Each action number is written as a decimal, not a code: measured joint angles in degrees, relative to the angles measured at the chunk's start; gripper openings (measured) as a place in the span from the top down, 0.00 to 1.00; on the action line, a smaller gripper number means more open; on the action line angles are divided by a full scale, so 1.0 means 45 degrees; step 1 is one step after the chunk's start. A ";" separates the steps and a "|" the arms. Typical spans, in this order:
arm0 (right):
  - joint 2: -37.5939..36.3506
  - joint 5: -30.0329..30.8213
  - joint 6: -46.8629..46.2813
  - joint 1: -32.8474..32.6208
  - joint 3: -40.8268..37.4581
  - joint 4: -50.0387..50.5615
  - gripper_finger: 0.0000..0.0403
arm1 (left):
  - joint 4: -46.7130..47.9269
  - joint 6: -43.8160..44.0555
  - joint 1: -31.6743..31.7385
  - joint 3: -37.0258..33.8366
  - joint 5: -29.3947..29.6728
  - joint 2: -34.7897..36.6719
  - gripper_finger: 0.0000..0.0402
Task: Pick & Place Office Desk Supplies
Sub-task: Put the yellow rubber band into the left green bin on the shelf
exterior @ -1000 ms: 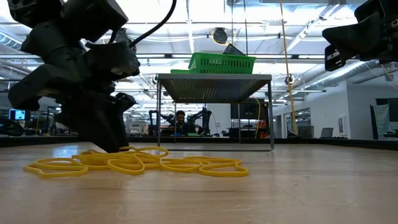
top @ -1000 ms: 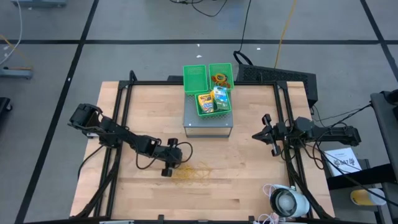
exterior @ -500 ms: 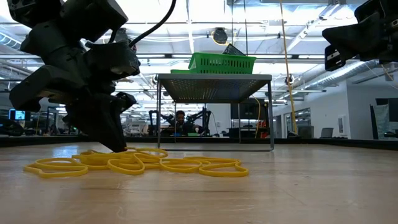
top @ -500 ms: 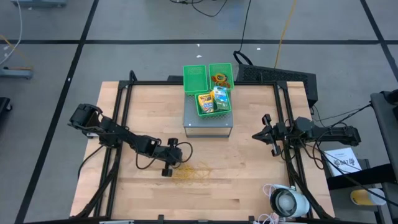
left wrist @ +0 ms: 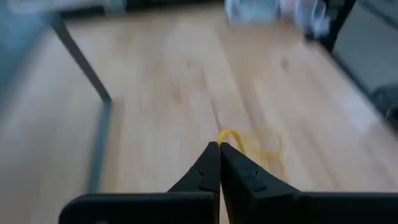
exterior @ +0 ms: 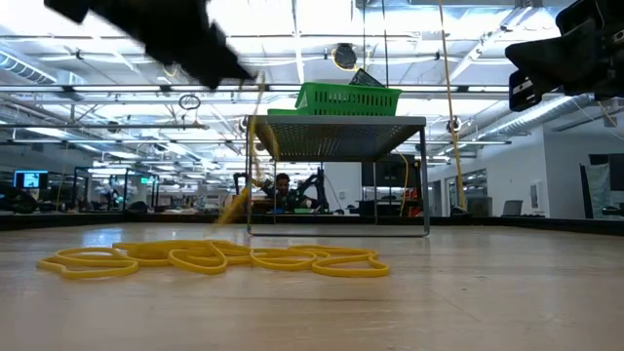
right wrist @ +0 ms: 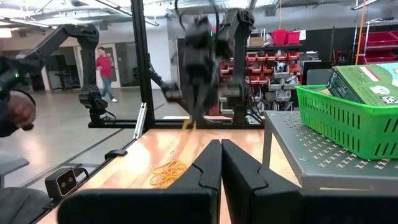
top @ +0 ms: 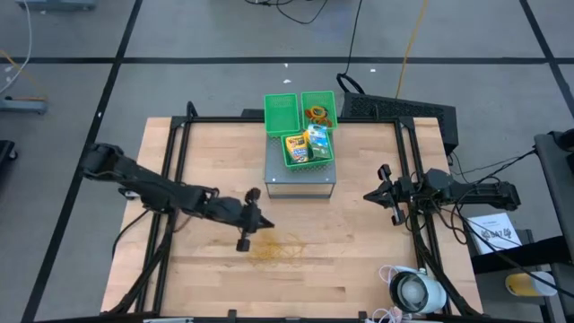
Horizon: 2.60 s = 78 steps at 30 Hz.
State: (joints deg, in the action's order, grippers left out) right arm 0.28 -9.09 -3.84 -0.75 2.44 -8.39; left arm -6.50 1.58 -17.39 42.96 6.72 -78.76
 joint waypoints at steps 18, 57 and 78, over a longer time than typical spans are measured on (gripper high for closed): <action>0.0003 0.0000 0.0000 0.0001 -0.0005 -0.0004 1.00 | -0.2914 -0.4797 0.1367 0.1990 0.4116 0.3089 0.99; 0.0003 0.0002 0.0000 0.0004 0.0000 0.0001 1.00 | -0.4123 -0.2955 0.9846 0.3506 0.1647 -0.1594 0.95; -0.0002 0.0002 0.0000 0.0004 0.0000 0.0002 1.00 | 0.0295 -0.2349 0.7962 0.3502 -0.0518 0.0758 0.38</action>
State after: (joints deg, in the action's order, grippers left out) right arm 0.27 -9.08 -3.84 -0.74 2.44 -8.38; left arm -5.18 -8.99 18.44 58.72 4.39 -75.35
